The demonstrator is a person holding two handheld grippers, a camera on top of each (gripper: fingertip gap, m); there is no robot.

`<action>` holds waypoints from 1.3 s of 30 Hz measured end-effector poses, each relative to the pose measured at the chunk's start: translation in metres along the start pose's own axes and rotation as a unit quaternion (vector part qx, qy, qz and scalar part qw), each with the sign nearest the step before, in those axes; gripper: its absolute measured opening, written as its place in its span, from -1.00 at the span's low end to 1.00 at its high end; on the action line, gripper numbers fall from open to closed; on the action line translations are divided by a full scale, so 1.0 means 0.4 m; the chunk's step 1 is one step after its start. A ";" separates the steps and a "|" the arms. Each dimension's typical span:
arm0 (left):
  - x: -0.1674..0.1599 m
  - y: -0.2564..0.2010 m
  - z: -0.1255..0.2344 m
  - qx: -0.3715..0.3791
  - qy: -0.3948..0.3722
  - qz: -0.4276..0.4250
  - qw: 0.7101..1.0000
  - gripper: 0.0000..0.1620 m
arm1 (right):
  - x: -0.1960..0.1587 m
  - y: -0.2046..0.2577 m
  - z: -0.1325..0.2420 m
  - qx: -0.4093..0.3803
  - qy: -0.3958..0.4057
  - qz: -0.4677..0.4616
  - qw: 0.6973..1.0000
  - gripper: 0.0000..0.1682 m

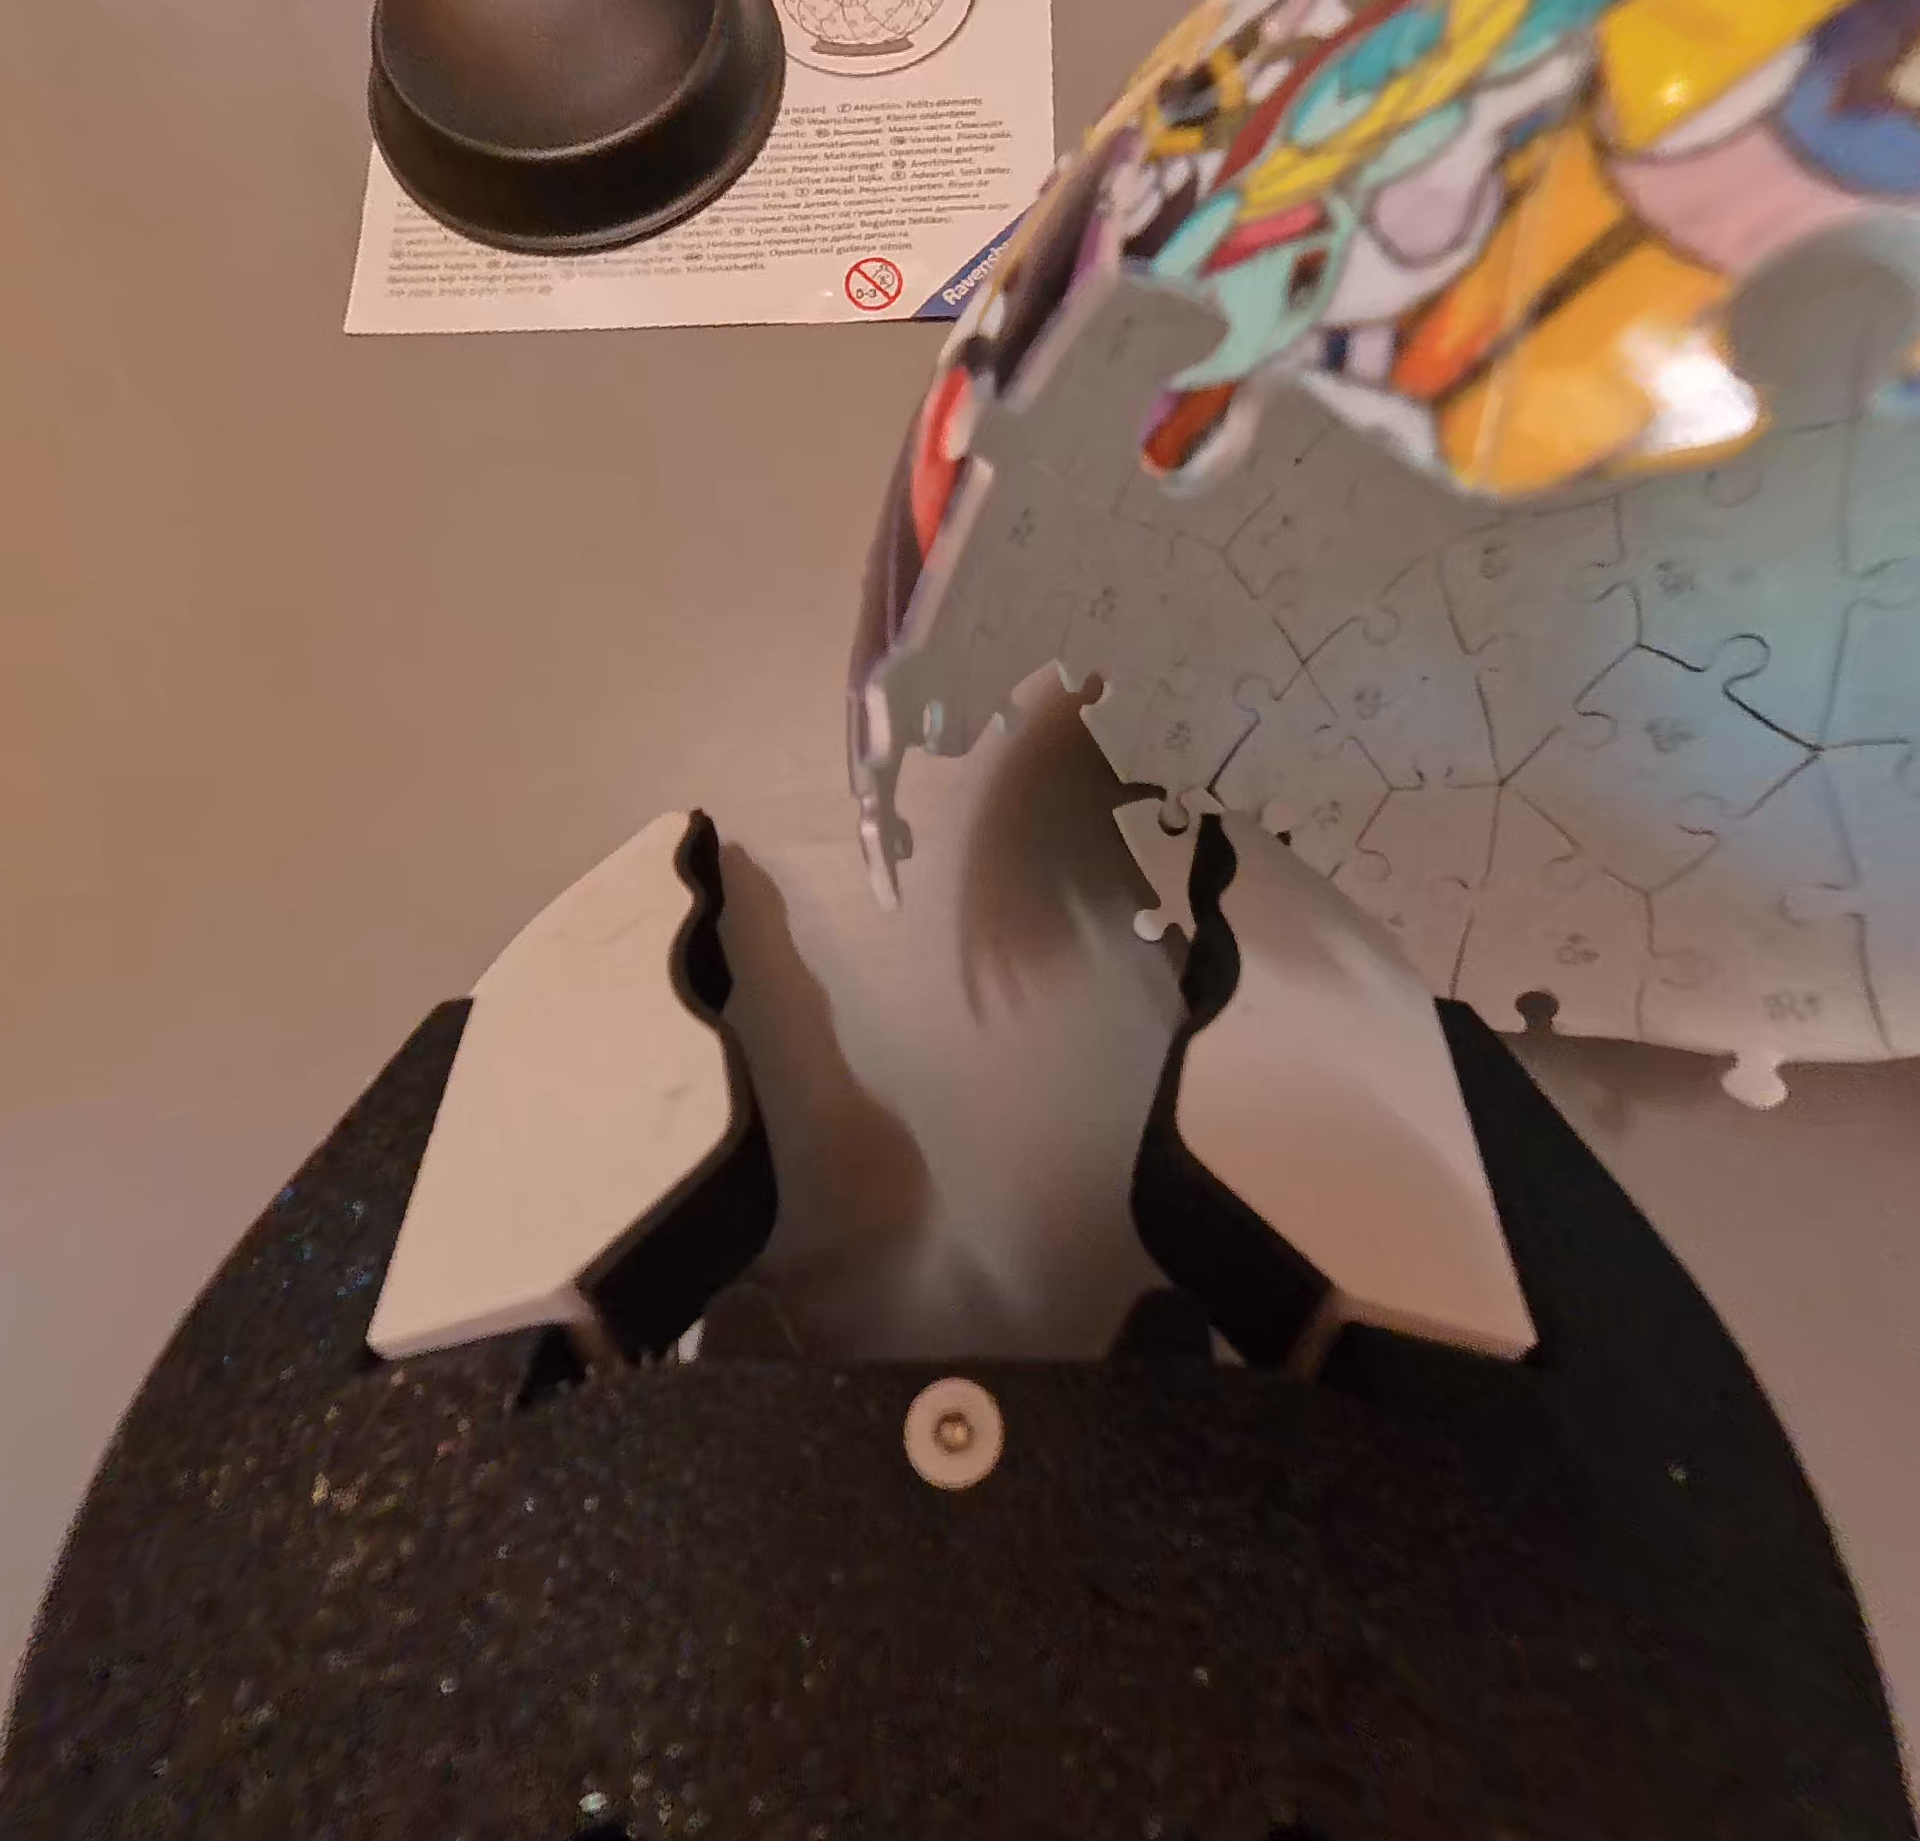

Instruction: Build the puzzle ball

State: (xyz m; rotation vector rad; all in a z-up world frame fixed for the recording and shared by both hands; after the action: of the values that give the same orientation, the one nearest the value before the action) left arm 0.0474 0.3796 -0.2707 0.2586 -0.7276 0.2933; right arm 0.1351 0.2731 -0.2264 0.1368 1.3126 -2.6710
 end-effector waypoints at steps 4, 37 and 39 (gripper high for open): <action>0.005 0.002 -0.004 -0.007 -0.011 -0.023 1.000 0.06 | 0.001 -0.001 -0.001 -0.001 -0.005 -0.004 1.000 0.56; 0.027 0.022 -0.025 -0.050 -0.047 -0.104 0.992 0.16 | -0.016 -0.007 -0.012 -0.001 -0.041 -0.034 0.999 0.56; 0.029 0.022 -0.025 -0.052 -0.050 -0.116 0.991 0.16 | -0.018 -0.008 -0.015 -0.001 -0.044 -0.037 0.998 0.56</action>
State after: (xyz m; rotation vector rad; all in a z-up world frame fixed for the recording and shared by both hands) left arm 0.0589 0.3931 -0.2688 0.2573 -0.8007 0.0216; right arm 0.1417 0.2806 -0.2267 -0.0294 1.3196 -2.7022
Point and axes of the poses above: each gripper's, where its closed fingertips meet, z back along the fingers, x out of its top, y = z × x across the jaws, the point moved 8 cm from there along z, back along the fingers, and after that the axes turned 8 degrees about x, right-handed, at the moved point
